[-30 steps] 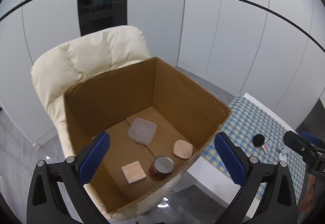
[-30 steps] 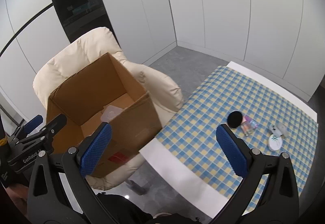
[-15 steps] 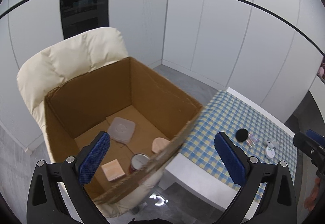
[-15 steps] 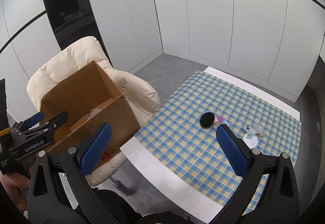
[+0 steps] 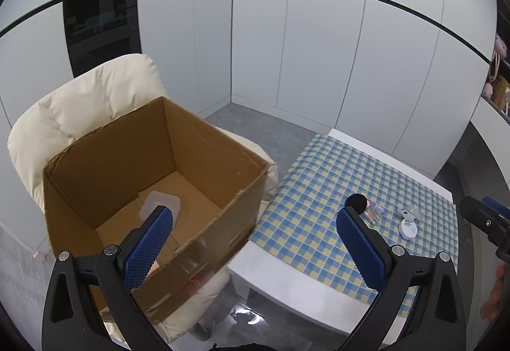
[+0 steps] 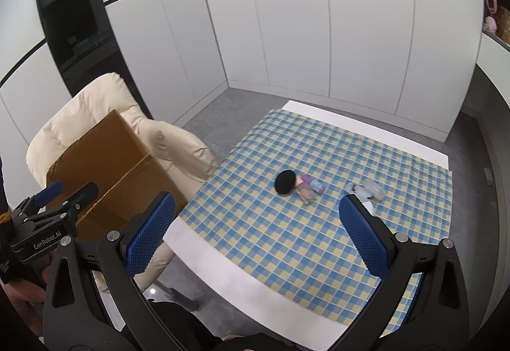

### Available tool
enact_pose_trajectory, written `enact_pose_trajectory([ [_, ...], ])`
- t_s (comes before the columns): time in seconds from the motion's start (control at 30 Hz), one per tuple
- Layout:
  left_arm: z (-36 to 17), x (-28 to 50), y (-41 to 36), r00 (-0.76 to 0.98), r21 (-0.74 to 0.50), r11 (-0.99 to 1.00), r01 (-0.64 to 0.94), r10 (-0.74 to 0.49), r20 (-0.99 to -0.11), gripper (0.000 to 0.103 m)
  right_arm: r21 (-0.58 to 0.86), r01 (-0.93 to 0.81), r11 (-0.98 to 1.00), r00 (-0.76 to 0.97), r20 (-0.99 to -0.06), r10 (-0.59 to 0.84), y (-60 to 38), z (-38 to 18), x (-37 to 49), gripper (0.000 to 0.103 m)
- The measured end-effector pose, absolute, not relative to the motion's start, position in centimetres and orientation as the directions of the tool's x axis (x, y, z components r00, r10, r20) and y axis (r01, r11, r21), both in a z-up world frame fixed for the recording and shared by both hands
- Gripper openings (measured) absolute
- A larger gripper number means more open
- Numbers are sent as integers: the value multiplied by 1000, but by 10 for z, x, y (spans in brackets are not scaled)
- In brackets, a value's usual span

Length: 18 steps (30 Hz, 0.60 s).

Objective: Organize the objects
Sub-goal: 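Move both open tools back over the checkered cloth toward the cosmetics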

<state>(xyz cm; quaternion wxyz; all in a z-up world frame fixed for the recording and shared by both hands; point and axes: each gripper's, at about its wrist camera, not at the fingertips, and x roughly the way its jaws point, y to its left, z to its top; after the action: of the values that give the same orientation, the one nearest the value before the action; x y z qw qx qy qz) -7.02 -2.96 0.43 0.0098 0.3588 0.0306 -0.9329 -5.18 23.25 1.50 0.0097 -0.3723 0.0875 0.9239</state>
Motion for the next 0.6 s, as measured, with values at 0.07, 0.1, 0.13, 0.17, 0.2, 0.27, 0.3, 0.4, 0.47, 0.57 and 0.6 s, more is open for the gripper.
enact_pose_trajectory([
  [0.07,4,-70,-23,-744,-46,-999,29,9,-668,102,148,-103,-984,-726,-688,-27,240,15,-48,103],
  [0.1,4,-71,-19,-743,-44,-999,22,13,-669,102,151,-113,-982,-726,-687,-22,244,15,-47,103],
  [0.13,3,-71,-15,-743,-43,-999,16,17,-669,102,159,-123,-980,-725,-689,-21,249,14,-46,103],
  [0.17,3,-71,-13,-744,-41,-999,13,18,-668,102,166,-132,-977,-723,-690,-20,253,14,-46,103],
  [0.2,3,-72,-12,-744,-40,-999,9,20,-667,102,173,-143,-975,-721,-692,-17,258,13,-45,103],
  [0.27,2,-72,-6,-743,-38,-999,-2,27,-668,102,181,-163,-970,-718,-696,-9,266,11,-44,103],
  [0.3,2,-72,-4,-743,-36,-999,-6,28,-668,102,181,-172,-968,-717,-697,-3,269,11,-43,103],
  [0.4,2,-72,3,-742,-34,-999,-18,37,-669,102,185,-190,-964,-711,-703,5,277,10,-39,103],
  [0.47,2,-73,8,-741,-34,-999,-28,43,-670,102,178,-196,-964,-708,-706,13,278,10,-37,103],
  [0.57,3,-73,14,-739,-35,-999,-41,54,-671,102,153,-198,-968,-708,-706,33,279,10,-34,103],
  [0.6,3,-73,15,-739,-34,-998,-44,56,-671,102,146,-198,-969,-708,-706,38,279,10,-33,103],
])
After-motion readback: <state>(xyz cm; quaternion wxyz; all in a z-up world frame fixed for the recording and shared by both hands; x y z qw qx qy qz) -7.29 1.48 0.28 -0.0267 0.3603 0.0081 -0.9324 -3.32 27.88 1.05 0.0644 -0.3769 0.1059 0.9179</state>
